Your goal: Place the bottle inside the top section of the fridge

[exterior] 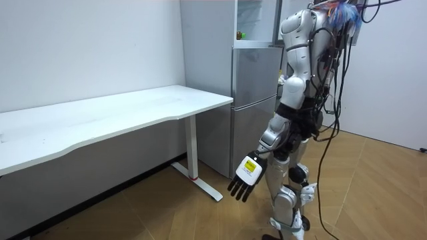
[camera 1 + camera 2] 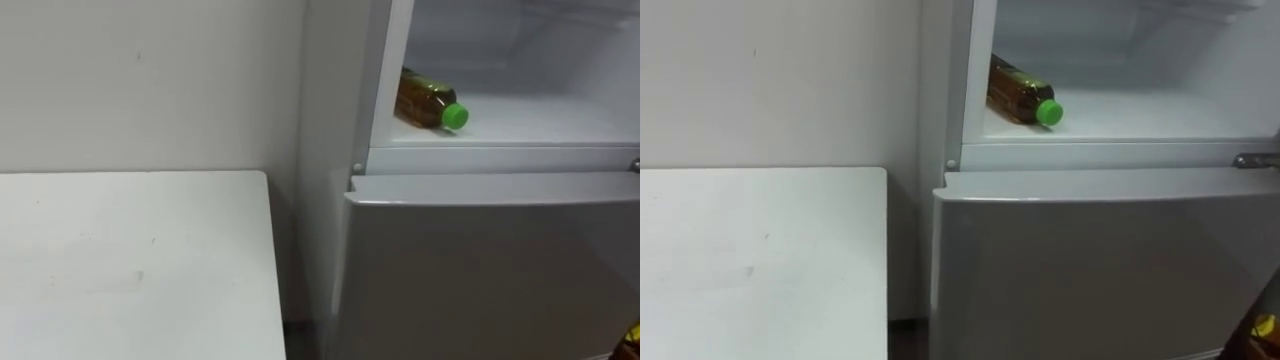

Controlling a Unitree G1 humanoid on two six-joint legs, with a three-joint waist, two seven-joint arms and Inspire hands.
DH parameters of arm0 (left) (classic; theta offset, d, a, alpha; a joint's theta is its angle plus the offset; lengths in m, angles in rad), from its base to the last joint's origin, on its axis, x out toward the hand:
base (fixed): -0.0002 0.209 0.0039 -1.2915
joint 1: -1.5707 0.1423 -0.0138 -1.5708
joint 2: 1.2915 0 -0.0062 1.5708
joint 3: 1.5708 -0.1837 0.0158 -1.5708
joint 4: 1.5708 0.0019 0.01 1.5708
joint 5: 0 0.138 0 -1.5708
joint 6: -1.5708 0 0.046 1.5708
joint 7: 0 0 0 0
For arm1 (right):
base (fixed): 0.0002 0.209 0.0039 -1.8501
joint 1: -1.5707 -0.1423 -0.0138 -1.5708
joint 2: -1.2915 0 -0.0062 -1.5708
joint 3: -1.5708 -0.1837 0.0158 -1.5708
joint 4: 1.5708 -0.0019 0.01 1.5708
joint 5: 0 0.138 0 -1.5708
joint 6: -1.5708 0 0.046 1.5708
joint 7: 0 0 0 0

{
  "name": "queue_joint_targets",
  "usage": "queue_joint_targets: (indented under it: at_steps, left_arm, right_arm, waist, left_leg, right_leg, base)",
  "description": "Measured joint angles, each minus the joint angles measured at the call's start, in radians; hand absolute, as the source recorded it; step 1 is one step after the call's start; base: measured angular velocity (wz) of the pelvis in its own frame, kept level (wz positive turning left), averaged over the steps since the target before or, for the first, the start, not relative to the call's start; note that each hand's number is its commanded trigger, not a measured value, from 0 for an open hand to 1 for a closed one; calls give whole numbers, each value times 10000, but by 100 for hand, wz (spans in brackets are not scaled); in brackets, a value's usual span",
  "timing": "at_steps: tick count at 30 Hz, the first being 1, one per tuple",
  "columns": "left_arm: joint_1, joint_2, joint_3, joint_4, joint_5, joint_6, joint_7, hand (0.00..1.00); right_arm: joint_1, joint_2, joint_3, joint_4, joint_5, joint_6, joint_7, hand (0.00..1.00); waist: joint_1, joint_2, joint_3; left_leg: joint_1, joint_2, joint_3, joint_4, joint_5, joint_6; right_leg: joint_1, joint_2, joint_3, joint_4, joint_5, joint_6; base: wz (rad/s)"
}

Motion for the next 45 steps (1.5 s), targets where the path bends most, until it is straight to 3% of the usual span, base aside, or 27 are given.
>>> queue_joint_targets:
  at_steps: [4, 7, 11, 17, 19, 22, 25, 38, 41, 45]
  left_arm:
    - [26, -16, 313, 97, -8, -14, -31, 0]
    - [24, -20, 337, 192, -8, -73, -31, 0]
    - [24, -36, 410, 401, 1, -127, -30, 0]
    - [225, -211, 1060, 429, -3, -180, 92, 0]
    - [239, -275, 1242, 519, -7, -293, 256, 0]
    - [253, -327, 1489, 804, -9, -516, 440, 0]
    - [336, -390, 1637, 890, -4, -519, 607, 0]
    - [351, -406, 2132, 1145, 123, -562, 1045, 0]
    - [358, -404, 2186, 1135, 193, -446, 1245, 0]
    - [534, -411, 2324, 1090, 193, -430, 1446, 0]
  right_arm:
    - [0, 0, 342, -157, -1109, 711, -128, 0]
    - [0, 0, 698, -168, -1804, 1019, -127, 0]
    - [89, 3, 1028, -506, -1827, 1373, -125, 0]
    - [88, 3, 1158, -968, -1805, 2101, -142, 0]
    - [88, 3, 1244, -1228, -1805, 2515, -164, 0]
    - [82, 3, 1267, -1344, -1804, 2857, -164, 0]
    - [82, 3, 1275, -1473, -1803, 3196, -163, 0]
    - [81, 2, 1282, -1673, -1421, 3470, -344, 0]
    - [81, 3, 1281, -1866, -1422, 3743, -600, 0]
    - [77, 3, 1320, -2501, -615, 4516, -750, 0]
  waist:
    - [-28, -3, 1]
    - [-11, -9, 3]
    - [-1, -9, 6]
    - [-185, -7, 5]
    - [-270, -8, 5]
    - [-421, -9, 5]
    - [-458, -13, 6]
    - [-505, -41, 15]
    - [-581, -41, 15]
    - [-967, -44, 16]
  left_leg:
    - [36, 7, 45, 1, 14, -1]
    - [72, 7, 187, 6, 15, 2]
    - [66, 3, 276, 74, 15, 5]
    - [82, 15, 271, 72, 31, -4]
    - [80, 18, 271, 73, 49, -13]
    - [104, 32, 258, 86, 59, -17]
    - [106, 46, 251, 121, 59, -18]
    - [86, 60, 195, 146, 59, -24]
    - [93, 59, 135, 147, 58, -26]
    - [148, 67, 18, 146, 67, -41]
  right_leg:
    - [-85, 0, 70, 178, -4, -7]
    - [-145, 1, 174, 261, -2, -9]
    - [-244, -1, 261, 306, -6, -13]
    - [-287, 10, 264, 425, -39, -59]
    - [-276, 10, 266, 504, -51, -80]
    - [-217, 12, 230, 498, -54, -85]
    - [-202, 15, 222, 499, -54, -89]
    - [-220, 26, 210, 547, -76, -121]
    - [-225, 19, 136, 515, -81, -126]
    - [-45, 14, -8, 490, -89, -139]
  base:
    - [-9]
    - [-11]
    - [-7]
    - [0]
    - [0]
    - [3]
    - [1]
    - [0]
    - [7]
    - [8]
